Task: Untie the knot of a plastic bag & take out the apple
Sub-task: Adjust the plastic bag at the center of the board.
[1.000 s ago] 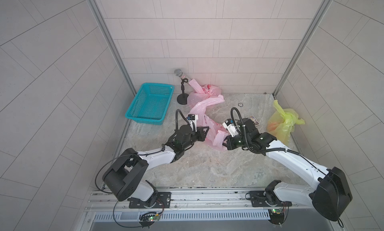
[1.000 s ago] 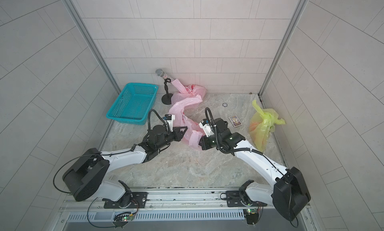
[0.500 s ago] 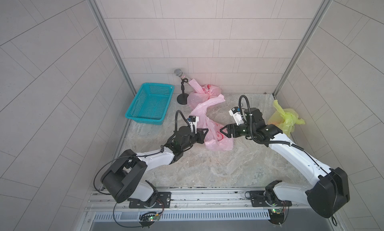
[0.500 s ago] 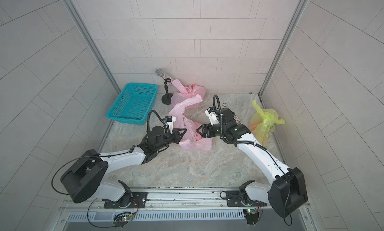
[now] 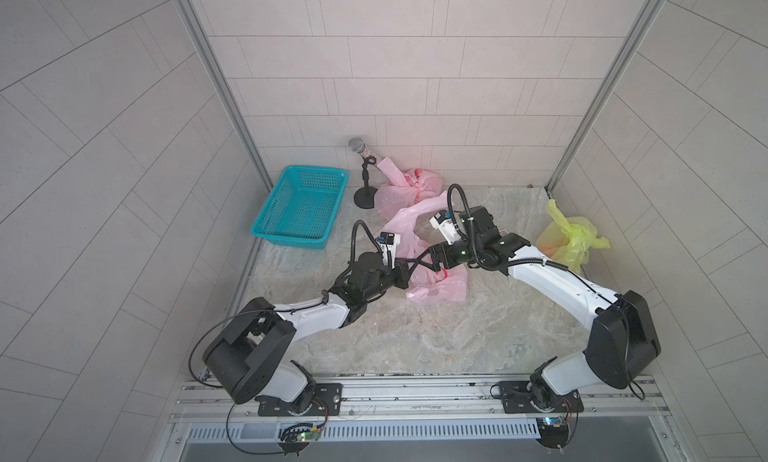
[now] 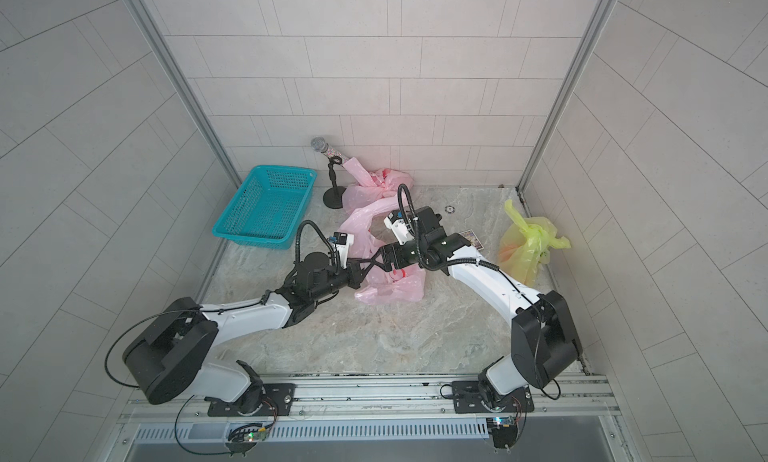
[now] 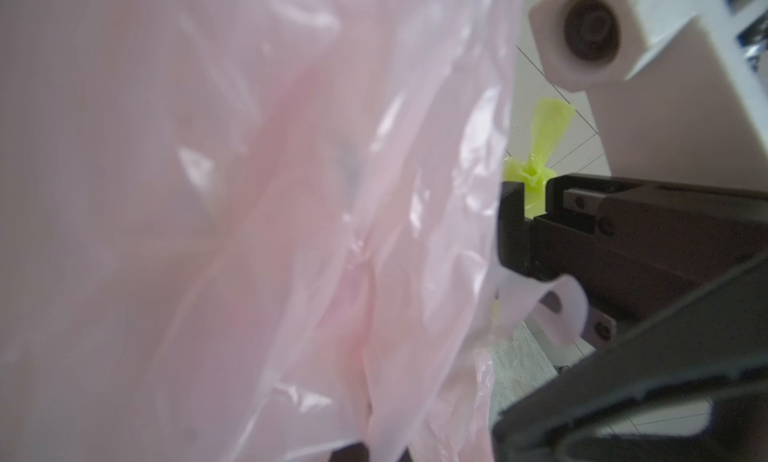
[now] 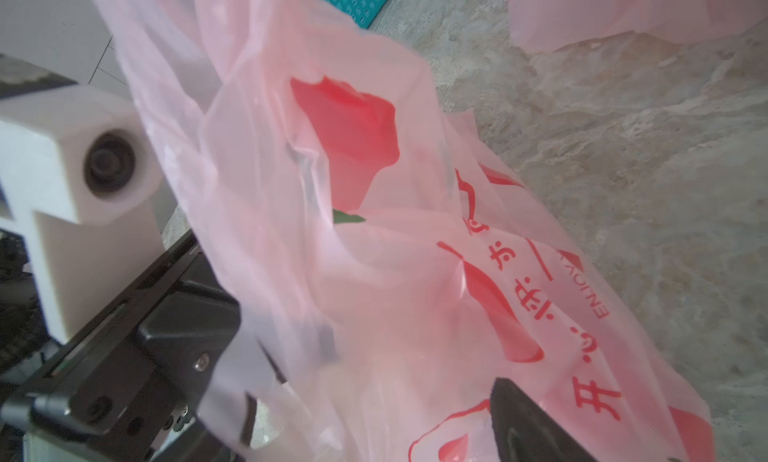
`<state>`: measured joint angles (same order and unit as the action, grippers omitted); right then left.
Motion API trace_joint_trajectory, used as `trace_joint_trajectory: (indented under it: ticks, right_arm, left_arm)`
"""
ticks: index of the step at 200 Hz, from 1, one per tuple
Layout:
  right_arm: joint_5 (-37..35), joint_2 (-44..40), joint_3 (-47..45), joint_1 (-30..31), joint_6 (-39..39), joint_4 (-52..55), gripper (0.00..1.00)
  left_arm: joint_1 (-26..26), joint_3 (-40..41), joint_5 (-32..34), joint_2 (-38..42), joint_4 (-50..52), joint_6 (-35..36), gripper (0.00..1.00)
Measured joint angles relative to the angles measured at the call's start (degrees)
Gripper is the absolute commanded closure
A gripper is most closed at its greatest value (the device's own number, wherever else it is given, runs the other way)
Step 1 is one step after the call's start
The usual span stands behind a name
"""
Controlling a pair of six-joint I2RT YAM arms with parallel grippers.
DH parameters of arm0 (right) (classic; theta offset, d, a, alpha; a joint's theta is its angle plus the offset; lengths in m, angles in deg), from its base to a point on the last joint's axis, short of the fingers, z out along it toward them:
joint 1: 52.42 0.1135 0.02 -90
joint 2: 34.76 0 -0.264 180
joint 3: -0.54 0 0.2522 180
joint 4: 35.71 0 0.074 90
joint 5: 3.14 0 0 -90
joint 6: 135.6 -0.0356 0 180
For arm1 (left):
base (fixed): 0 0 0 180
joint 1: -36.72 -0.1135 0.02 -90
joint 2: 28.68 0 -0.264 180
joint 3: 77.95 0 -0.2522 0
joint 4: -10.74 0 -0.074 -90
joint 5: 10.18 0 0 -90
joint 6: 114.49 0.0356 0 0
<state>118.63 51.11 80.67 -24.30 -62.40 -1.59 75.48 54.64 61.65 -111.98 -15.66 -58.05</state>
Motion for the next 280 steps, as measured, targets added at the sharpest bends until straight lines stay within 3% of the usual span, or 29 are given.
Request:
trace_joint_trajectory:
  ticks: [65, 113, 152, 177, 190, 224, 280]
  right_arm:
    - [-7.61, 0.83, -3.87, 1.57, 2.25, -1.11, 0.22]
    - [-15.32, 1.07, -6.82, 3.76, 1.7, -5.95, 0.33]
    - [-22.16, 3.76, -6.1, 5.46, 1.33, -11.67, 0.5]
    - [-24.41, 6.14, -3.69, 5.62, 1.2, -12.59, 0.89]
    - [-25.2, 6.47, -2.91, 5.55, 0.63, -12.61, 1.0]
    - [-24.44, 5.57, 0.55, 2.23, -1.07, -6.86, 1.0]
    - [-17.2, -5.38, 4.46, -11.8, -6.56, 5.77, 1.0]
  left_arm:
    - [-1.16, 0.0, 0.0, 0.39, 1.05, 0.17, 1.0]
    - [-1.62, -0.02, -0.55, 0.39, 1.05, 0.15, 1.0]
    - [-1.64, -0.11, -2.1, 0.39, 1.16, 0.09, 1.0]
    - [-1.95, -0.11, -2.38, 0.46, 2.38, 0.17, 1.0]
    - [-2.58, -0.11, -2.43, 1.01, 4.11, 0.2, 1.0]
    - [-7.45, -0.74, -2.51, 6.93, 14.34, 1.64, 1.0]
    - [-21.53, -7.48, -2.21, 15.23, 35.98, 7.85, 1.0]
